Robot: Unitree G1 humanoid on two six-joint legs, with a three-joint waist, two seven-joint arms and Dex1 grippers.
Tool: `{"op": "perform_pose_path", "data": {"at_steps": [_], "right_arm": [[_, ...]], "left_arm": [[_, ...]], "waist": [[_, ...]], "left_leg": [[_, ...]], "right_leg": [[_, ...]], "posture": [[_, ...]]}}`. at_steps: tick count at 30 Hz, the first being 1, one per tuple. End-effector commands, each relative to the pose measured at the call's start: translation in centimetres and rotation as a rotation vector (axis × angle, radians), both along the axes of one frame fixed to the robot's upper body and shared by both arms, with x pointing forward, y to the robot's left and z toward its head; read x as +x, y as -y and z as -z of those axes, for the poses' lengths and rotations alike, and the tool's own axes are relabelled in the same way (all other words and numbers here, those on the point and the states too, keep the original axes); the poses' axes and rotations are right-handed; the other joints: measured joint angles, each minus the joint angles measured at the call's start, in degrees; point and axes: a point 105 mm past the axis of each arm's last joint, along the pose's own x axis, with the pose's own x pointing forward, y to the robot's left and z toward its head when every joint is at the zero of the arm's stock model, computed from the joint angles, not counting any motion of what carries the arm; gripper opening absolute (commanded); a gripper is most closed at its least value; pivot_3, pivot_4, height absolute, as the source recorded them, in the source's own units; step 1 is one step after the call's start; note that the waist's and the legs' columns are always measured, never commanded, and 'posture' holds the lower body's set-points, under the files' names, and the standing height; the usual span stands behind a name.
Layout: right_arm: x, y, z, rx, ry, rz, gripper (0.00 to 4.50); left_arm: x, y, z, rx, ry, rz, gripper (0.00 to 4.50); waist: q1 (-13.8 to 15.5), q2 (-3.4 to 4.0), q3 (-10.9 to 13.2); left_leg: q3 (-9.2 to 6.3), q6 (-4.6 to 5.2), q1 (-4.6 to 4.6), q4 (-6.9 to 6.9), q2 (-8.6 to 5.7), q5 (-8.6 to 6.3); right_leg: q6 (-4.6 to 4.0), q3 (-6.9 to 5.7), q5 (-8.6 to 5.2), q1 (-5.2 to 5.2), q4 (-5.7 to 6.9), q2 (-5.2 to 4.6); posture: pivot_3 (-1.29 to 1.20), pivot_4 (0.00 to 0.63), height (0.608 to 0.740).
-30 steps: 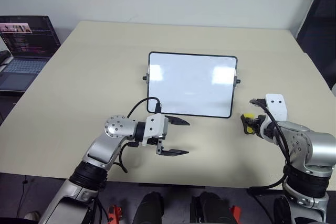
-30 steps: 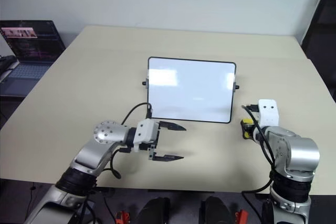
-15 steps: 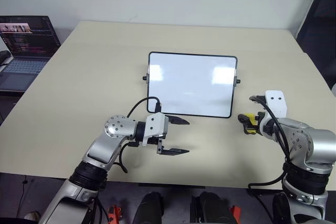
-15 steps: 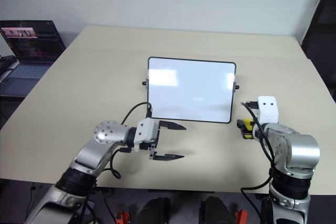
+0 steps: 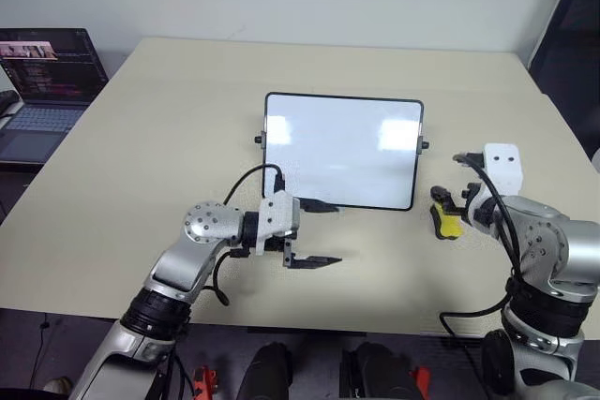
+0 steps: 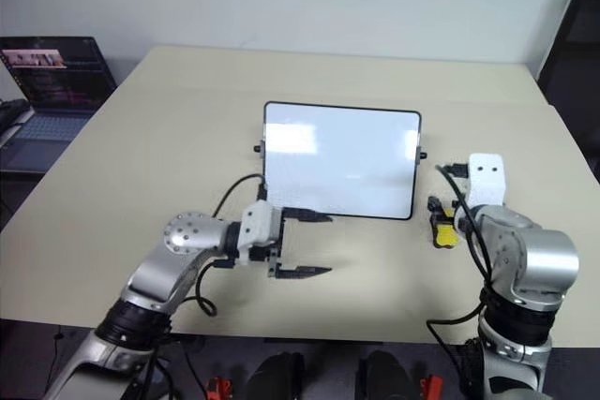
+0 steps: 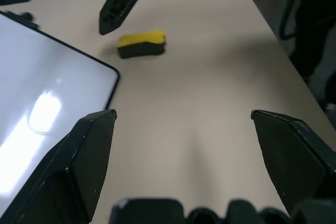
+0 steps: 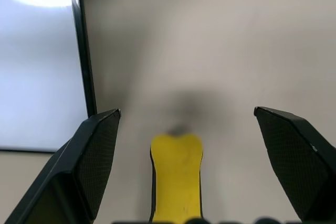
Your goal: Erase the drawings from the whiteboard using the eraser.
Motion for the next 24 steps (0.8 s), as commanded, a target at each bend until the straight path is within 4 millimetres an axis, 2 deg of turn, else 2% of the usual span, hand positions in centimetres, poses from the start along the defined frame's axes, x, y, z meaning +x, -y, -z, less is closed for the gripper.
{"op": "perform_pose_path", "data": {"at_steps": [1, 4, 9, 11, 13, 16, 18, 22, 24], "right_arm": [[-0.2, 0.6, -3.1, -0.019, 0.128, 0.048, 4.47], [-0.5, 1.8, -4.5, -0.075, 0.223, 0.092, 4.47], [-1.7, 4.2, -3.6, -0.184, 0.316, 0.149, 4.47], [-2.3, 5.1, -3.3, -0.180, 0.388, 0.186, 4.47], [-2.7, 5.6, -3.4, -0.190, 0.454, 0.190, 4.47], [-3.7, 8.3, -0.7, -0.087, 0.448, 0.338, 4.47], [-4.1, 9.3, 0.6, -0.030, 0.442, 0.404, 4.47], [-4.0, 9.0, 2.1, 0.024, 0.458, 0.377, 4.47], [-4.3, 9.1, 3.7, 0.015, 0.430, 0.376, 4.47]], "left_arm": [[1.1, -0.6, -3.8, -0.112, 0.071, -0.154, 4.50], [2.4, -1.8, -5.2, -0.186, 0.090, -0.350, 4.50], [3.8, -5.1, -5.6, -0.246, 0.141, -0.709, 4.50], [3.9, -7.7, -4.9, -0.259, 0.156, -0.887, 4.50], [3.7, -9.3, -4.3, -0.259, 0.169, -0.999, 4.50], [3.1, -12.2, -2.9, -0.259, 0.191, -1.181, 4.50], [2.6, -13.4, -1.9, -0.253, 0.189, -1.249, 4.50], [1.2, -15.3, 0.6, -0.217, 0.189, -1.361, 4.50], [0.2, -16.5, 2.6, -0.187, 0.176, -1.434, 4.50]], "waist": [[0.00, 0.00, 0.00], [0.04, 0.00, 0.00], [0.19, -0.06, -0.04], [0.02, -0.01, -0.07], [-0.17, 0.00, -0.07], [-0.09, -0.02, -0.10], [0.05, -0.04, -0.10], [0.05, -0.03, -0.11], [0.00, -0.02, -0.12]], "left_leg": [[0.00, 0.00, 0.00, 0.00, 0.00, 0.00], [-0.01, 0.00, -0.01, 0.01, -0.02, 0.00], [-0.04, 0.00, -0.01, 0.00, -0.03, 0.00], [0.00, 0.00, -0.01, 0.00, -0.03, 0.00], [0.06, -0.01, 0.07, 0.00, 0.00, 0.00], [0.03, -0.01, 0.15, -0.01, 0.01, 0.00], [0.04, -0.01, 0.21, 0.02, 0.00, 0.00], [0.15, 0.00, 0.34, 0.05, -0.06, 0.01], [0.21, 0.00, 0.52, 0.01, -0.02, 0.01]], "right_leg": [[0.00, 0.01, 0.00, 0.00, 0.00, 0.00], [0.00, 0.00, 0.00, 0.01, 0.00, -0.02], [0.01, -0.02, 0.00, 0.07, -0.10, -0.23], [0.01, 0.00, 0.00, 0.05, -0.09, -0.26], [0.01, 0.07, 0.00, 0.06, -0.04, -0.26], [0.01, 0.03, 0.00, 0.11, 0.03, -0.25], [0.01, 0.06, 0.00, 0.15, 0.13, -0.26], [0.00, 0.15, 0.00, 0.17, 0.30, -0.30], [0.00, 0.20, 0.00, 0.29, 0.30, -0.29]], "posture": [[0.00, 0.150, 0.740], [0.00, 0.150, 0.740], [0.00, 0.150, 0.740], [0.00, 0.150, 0.740], [0.00, 0.150, 0.740], [0.00, 0.150, 0.740], [0.00, 0.150, 0.740], [0.00, 0.150, 0.740], [0.00, 0.150, 0.740]]}}
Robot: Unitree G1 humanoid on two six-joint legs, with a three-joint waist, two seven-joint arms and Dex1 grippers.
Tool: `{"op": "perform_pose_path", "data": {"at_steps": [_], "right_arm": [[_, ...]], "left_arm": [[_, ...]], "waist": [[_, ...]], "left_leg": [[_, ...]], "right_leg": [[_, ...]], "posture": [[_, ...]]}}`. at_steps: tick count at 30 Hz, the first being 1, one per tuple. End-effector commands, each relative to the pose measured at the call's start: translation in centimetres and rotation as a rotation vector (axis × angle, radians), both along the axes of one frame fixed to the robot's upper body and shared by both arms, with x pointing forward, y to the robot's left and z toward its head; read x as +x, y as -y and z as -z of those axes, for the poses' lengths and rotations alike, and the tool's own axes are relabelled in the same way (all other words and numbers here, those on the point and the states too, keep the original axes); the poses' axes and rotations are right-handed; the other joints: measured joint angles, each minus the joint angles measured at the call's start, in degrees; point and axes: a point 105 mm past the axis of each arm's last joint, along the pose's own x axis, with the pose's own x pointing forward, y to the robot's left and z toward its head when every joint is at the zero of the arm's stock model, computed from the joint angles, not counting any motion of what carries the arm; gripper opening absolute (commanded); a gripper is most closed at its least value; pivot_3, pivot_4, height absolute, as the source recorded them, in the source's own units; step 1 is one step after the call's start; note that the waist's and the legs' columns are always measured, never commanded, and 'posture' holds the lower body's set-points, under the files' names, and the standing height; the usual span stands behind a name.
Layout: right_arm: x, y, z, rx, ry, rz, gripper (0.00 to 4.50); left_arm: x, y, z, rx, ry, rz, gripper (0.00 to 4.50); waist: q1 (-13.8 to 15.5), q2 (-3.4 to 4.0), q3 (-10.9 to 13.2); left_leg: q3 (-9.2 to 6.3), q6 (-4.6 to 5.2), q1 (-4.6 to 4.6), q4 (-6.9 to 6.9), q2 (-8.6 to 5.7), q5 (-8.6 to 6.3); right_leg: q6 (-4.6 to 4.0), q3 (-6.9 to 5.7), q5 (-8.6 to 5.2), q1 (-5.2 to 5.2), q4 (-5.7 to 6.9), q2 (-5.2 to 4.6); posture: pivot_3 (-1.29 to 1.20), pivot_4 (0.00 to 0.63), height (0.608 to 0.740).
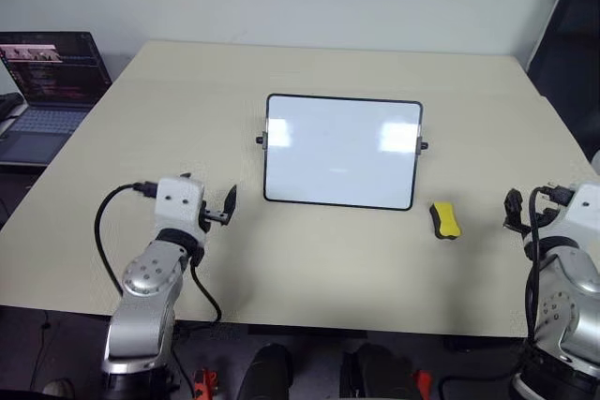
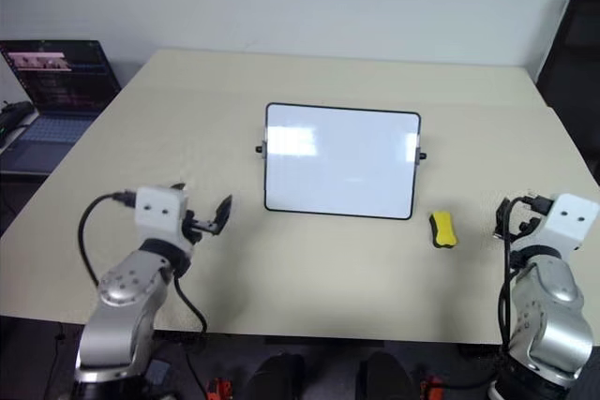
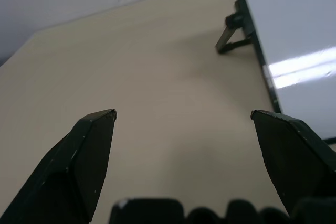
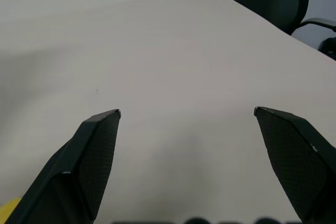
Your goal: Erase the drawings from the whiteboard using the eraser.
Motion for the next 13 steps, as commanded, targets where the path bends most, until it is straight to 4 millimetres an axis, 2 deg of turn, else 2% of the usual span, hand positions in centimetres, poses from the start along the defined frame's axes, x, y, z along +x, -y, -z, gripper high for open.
{"op": "perform_pose_path", "data": {"at_steps": [1, 3, 8, 13], "right_arm": [[-0.6, 0.3, 0.9, -0.022, 0.019, -0.002, 4.47], [-1.0, 0.4, 1.8, -0.028, 0.000, 0.008, 4.47], [-2.0, 0.8, 1.8, -0.047, -0.015, 0.008, 4.47], [-3.6, 1.0, 2.4, -0.029, -0.051, 0.038, 4.47]], "left_arm": [[-1.5, -1.8, 1.1, 0.034, 0.027, -0.114, 4.50], [-2.0, -1.7, 2.0, 0.030, 0.016, -0.132, 4.50], [-1.4, 1.1, 1.0, 0.001, 0.045, -0.042, 4.50], [-1.0, 1.6, 1.5, -0.021, 0.018, -0.009, 4.50]], "waist": [[0.04, 0.00, -0.03], [0.06, 0.00, -0.03], [0.32, 0.00, -0.05], [0.22, 0.02, -0.08]], "left_leg": [[0.01, 0.00, 0.04, -0.01, 0.00, 0.00], [0.02, 0.00, 0.08, -0.02, 0.01, 0.00], [0.04, 0.07, 0.13, 0.02, -0.02, 0.06], [0.09, 0.07, 0.20, -0.03, 0.00, 0.07]], "right_leg": [[0.00, 0.01, 0.00, 0.04, 0.00, 0.00], [-0.01, 0.01, -0.01, 0.08, -0.01, 0.00], [0.00, 0.02, -0.01, 0.12, 0.04, 0.00], [0.00, 0.04, -0.01, 0.15, 0.04, 0.01]], "posture": [[0.00, 0.150, 0.740], [0.00, 0.150, 0.740], [0.00, 0.150, 0.740], [0.00, 0.150, 0.740]]}}
